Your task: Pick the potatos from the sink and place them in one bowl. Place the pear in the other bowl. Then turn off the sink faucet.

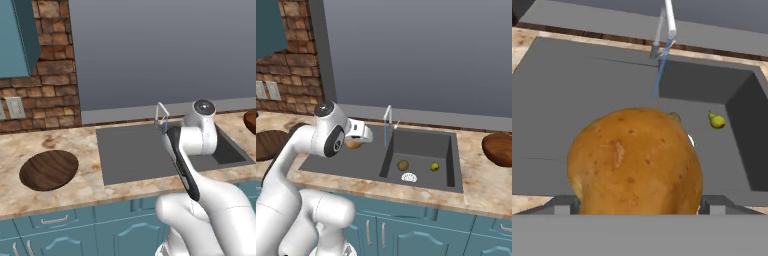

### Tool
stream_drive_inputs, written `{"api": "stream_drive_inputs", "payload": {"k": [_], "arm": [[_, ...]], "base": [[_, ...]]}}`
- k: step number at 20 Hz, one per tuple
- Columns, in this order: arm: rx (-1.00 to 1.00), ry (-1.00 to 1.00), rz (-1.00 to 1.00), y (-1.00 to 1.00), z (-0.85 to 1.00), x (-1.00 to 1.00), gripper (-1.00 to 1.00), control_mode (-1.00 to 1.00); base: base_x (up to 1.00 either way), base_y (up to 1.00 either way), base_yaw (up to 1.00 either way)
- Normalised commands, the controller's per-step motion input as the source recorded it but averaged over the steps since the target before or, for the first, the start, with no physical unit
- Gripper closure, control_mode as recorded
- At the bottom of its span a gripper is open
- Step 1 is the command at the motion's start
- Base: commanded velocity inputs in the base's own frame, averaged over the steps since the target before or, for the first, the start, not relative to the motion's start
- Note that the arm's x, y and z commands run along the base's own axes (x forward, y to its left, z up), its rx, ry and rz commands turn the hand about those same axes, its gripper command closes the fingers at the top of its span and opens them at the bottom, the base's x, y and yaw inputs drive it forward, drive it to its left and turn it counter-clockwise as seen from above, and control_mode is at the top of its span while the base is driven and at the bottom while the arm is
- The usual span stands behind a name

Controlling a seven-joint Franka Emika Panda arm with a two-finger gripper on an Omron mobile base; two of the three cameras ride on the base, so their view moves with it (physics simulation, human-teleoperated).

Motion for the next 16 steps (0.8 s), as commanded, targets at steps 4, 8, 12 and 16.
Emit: {"api": "stream_drive_inputs", "payload": {"k": [4, 8, 12, 16], "arm": [[0.0, 0.16, 0.05, 0.66, 0.08, -0.09, 1.0, -1.0], [0.0, 0.19, 0.07, 0.65, 0.12, -0.1, 1.0, -1.0], [0.02, 0.21, 0.12, 0.62, 0.13, -0.03, 1.0, -1.0], [0.06, 0.12, 0.16, 0.5, 0.02, 0.0, 1.0, -1.0]], "base": [[0.0, 0.0, 0.0], [0.0, 0.0, 0.0], [0.0, 0.0, 0.0], [0.0, 0.0, 0.0]]}}
